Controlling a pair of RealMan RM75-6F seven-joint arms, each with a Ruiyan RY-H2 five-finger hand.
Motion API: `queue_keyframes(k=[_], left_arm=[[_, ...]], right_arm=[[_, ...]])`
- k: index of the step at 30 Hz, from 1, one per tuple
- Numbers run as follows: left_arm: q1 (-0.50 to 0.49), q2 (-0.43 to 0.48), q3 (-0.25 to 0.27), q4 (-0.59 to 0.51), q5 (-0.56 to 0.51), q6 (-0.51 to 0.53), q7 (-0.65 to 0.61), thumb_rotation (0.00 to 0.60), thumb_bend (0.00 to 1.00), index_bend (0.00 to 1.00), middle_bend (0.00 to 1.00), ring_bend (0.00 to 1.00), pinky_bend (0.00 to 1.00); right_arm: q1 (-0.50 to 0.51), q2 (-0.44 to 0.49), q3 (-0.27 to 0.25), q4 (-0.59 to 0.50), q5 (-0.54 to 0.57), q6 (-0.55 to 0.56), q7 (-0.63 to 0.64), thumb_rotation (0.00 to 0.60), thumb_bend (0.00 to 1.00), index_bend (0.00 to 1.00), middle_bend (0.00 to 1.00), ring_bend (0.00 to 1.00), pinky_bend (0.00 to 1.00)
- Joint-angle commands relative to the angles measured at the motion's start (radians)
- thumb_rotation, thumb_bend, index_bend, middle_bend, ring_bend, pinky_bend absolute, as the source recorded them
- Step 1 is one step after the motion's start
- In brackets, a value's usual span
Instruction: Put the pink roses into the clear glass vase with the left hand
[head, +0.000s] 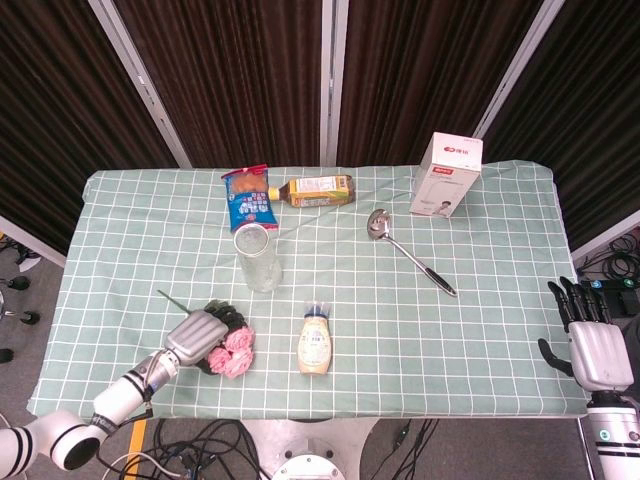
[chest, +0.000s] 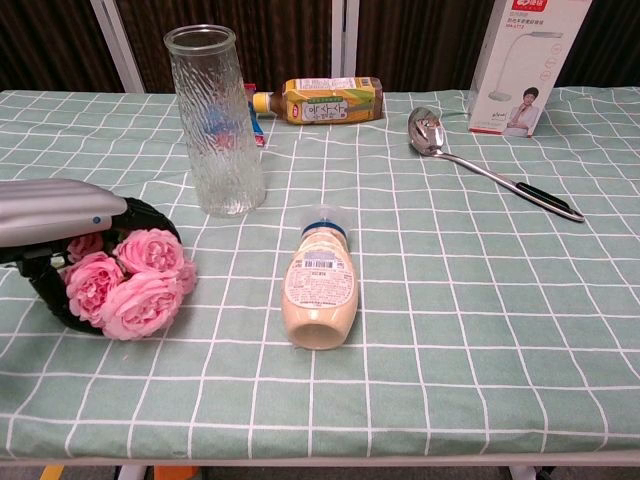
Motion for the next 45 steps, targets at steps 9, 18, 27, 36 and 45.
queue_keyframes(k=[9, 18, 27, 36, 45], left_arm=[[0.010, 0.021, 0.002, -0.008, 0.018, 0.076, 0.049, 0.600, 0.10, 0.45, 0.44, 0.40, 0.57], [0.064, 0.175, -0.113, -0.038, -0.010, 0.315, 0.183, 0.600, 0.12, 0.47, 0.45, 0.41, 0.58], [0.080, 0.182, -0.236, 0.078, 0.032, 0.549, 0.116, 0.600, 0.12, 0.47, 0.46, 0.41, 0.58], [0.020, -0.093, -0.392, 0.324, 0.051, 0.836, -0.387, 0.600, 0.12, 0.47, 0.46, 0.41, 0.57], [-0.047, -0.194, -0.588, 0.210, -0.186, 0.778, -0.645, 0.600, 0.12, 0.41, 0.42, 0.37, 0.53]], right_arm=[[-0.002, 0.006, -0.003, -0.001, 0.005, -0.006, 0.008, 0.600, 0.24, 0.00, 0.00, 0.00, 0.00], [-0.011, 0.012, -0.007, 0.000, 0.003, 0.002, 0.017, 0.600, 0.24, 0.00, 0.00, 0.00, 0.00], [-0.008, 0.009, -0.009, -0.010, 0.003, -0.005, 0.009, 0.600, 0.24, 0.00, 0.00, 0.00, 0.00], [-0.002, 0.006, -0.006, -0.012, 0.013, -0.019, 0.017, 0.600, 0.24, 0.00, 0.00, 0.00, 0.00], [0.024, 0.003, 0.009, 0.020, 0.077, -0.104, 0.087, 0.600, 0.24, 0.00, 0.00, 0.00, 0.00]])
